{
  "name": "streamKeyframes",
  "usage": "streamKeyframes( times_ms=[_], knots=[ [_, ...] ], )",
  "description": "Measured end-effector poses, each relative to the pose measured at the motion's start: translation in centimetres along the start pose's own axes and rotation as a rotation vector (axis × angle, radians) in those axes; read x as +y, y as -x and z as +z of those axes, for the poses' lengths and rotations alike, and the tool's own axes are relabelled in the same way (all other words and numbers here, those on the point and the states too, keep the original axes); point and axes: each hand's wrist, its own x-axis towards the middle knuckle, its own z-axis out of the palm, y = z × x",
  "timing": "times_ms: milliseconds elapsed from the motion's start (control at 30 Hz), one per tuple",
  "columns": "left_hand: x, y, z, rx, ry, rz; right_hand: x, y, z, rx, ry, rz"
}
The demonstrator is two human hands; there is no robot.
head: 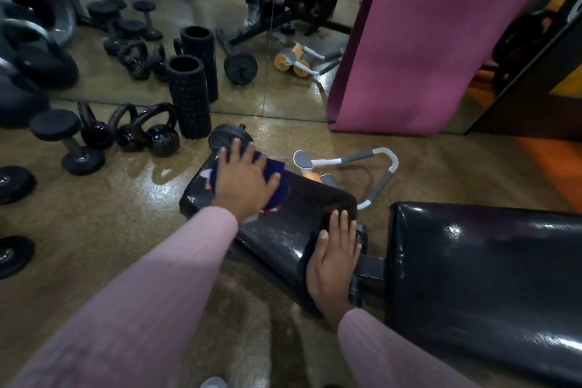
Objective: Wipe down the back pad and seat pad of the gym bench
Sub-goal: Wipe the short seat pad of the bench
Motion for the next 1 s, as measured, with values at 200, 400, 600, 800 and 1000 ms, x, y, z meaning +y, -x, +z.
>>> streamKeyframes(
  times_ms=[200, 400, 600, 800, 1000],
  knots=[
    [-1.5, 4.2, -0.1, 0.05, 0.077, -0.121, -0.2, 0.1, -0.1, 0.01, -0.015, -0.002],
    [1.9, 2.5, 0.2, 0.035, 0.012, 0.077, -0.2, -0.1, 0.0, 0.007, -0.017, 0.003],
    [-3.0, 2.9, -0.1, 0.08, 0.23, -0.242, -0.1, 0.0, 0.0, -0.006, 0.0, -0.013],
    [4.4, 7.5, 1.2, 0.017, 0.034, 0.038, -0.2, 0.1, 0.0, -0.002, -0.012, -0.012],
    [0.9, 3.7, 0.5, 0.073, 0.062, -0.062, 0.1, -0.1, -0.1, -0.011, -0.018, 0.006]
  ],
)
